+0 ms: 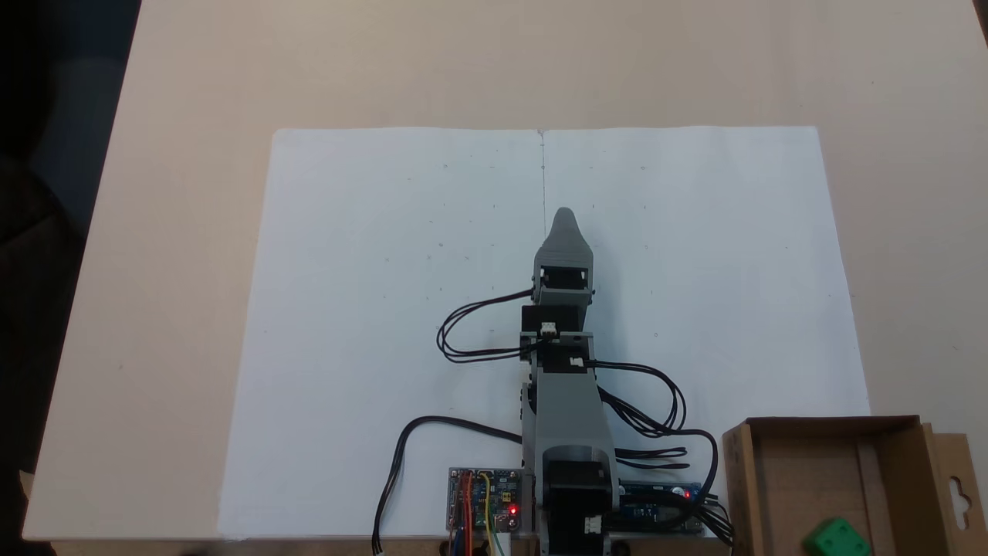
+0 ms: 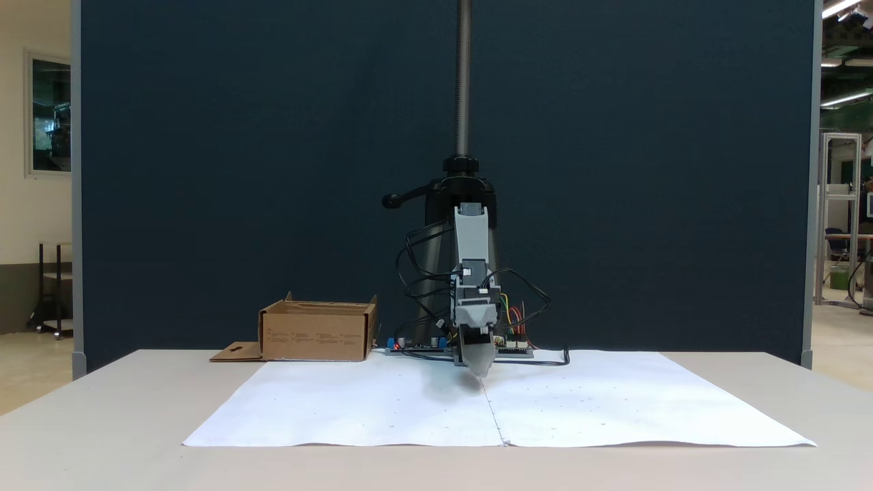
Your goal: Grasp a green dice and put it in the bin.
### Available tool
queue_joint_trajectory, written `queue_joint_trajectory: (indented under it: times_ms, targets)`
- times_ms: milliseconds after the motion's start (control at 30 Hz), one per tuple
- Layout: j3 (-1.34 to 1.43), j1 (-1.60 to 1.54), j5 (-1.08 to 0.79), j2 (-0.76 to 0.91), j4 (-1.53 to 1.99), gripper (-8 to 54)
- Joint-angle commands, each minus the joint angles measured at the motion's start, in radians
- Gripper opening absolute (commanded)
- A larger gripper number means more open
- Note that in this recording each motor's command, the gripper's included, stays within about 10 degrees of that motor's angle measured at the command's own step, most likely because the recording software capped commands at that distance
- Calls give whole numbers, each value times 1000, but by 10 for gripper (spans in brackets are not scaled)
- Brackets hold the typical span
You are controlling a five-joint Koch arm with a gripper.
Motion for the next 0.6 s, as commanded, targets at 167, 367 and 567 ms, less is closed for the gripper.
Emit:
queue_joint_trajectory:
  times_ms: [167,367,567]
  targets:
    - [71,14,-51,32,-279,445]
    - [92,14,-52,64,-379,448]
    - [92,21,-52,81,-497,454]
